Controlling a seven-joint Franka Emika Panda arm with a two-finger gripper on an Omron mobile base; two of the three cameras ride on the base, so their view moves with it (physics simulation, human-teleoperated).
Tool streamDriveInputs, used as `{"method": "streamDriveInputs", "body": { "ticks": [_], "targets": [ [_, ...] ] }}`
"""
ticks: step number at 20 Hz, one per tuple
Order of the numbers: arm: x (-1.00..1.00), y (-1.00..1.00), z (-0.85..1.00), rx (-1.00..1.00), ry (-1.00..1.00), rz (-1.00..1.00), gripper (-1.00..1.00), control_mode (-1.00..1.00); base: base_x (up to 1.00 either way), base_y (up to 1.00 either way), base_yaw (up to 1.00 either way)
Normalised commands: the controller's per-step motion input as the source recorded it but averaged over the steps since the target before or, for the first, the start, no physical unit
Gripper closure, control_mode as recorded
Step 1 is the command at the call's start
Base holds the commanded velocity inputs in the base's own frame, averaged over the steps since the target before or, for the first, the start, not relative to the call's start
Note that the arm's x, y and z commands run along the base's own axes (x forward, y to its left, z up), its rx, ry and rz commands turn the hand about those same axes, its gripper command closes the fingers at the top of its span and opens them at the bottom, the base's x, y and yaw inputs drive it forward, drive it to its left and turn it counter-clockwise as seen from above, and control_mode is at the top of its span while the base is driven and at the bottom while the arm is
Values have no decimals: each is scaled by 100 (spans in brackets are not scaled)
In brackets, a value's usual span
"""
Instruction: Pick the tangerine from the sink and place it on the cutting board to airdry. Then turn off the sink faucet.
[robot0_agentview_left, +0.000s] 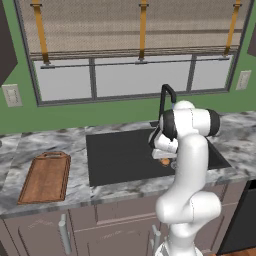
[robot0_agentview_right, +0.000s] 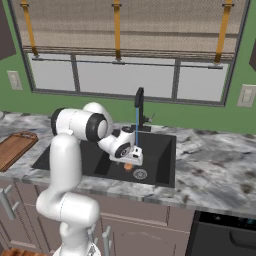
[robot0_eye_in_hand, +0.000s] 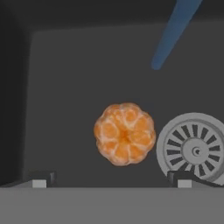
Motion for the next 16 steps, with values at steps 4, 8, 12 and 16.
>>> {"method": "streamDriveInputs", "body": {
  "ticks": [4, 8, 12, 16],
  "targets": [
    [15, 0, -18, 0, 0, 0, -100, -100, 0, 0, 0],
    [20, -1, -13, 0, 0, 0, -100, -100, 0, 0, 0],
    [21, 0, -11, 0, 0, 0, -100, -100, 0, 0, 0],
    [20, -2, -11, 0, 0, 0, -100, -100, 0, 0, 0]
  ]
}}
